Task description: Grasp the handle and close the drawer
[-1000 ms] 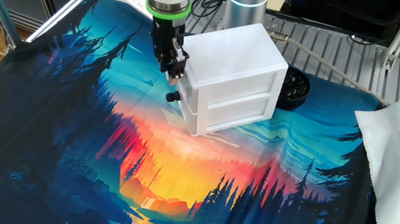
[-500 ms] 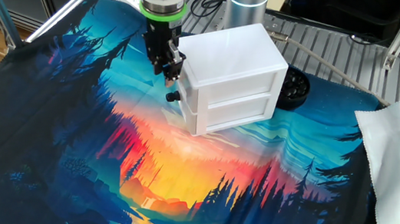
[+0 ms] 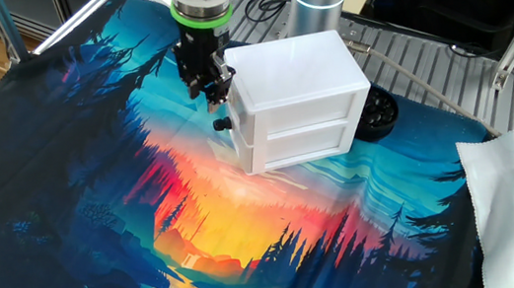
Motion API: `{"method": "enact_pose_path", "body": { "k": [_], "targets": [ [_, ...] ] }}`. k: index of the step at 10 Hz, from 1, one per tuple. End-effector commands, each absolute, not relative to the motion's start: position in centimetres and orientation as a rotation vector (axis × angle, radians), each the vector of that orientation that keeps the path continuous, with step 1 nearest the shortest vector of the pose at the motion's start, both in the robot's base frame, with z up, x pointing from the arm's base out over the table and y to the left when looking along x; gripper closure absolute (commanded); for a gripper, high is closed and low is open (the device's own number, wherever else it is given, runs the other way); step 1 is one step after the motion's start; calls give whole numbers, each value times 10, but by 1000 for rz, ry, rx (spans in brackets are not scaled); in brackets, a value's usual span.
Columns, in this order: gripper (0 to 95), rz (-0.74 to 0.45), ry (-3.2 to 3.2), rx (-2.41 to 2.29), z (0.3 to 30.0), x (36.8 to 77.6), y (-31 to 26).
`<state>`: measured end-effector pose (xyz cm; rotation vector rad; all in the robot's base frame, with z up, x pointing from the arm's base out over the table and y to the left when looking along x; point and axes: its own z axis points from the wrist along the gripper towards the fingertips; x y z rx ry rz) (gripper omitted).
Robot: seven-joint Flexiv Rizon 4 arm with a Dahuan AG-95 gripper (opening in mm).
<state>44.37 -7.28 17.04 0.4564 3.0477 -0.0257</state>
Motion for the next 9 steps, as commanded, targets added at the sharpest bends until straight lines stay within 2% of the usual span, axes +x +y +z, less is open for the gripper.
{"method": "enact_pose_path", "body": {
  "k": [1,9],
  "targets": [
    [760,-29,3058,385,171,454,-75],
    [760,-35,3068,290,175,455,-68]
  ]
}}
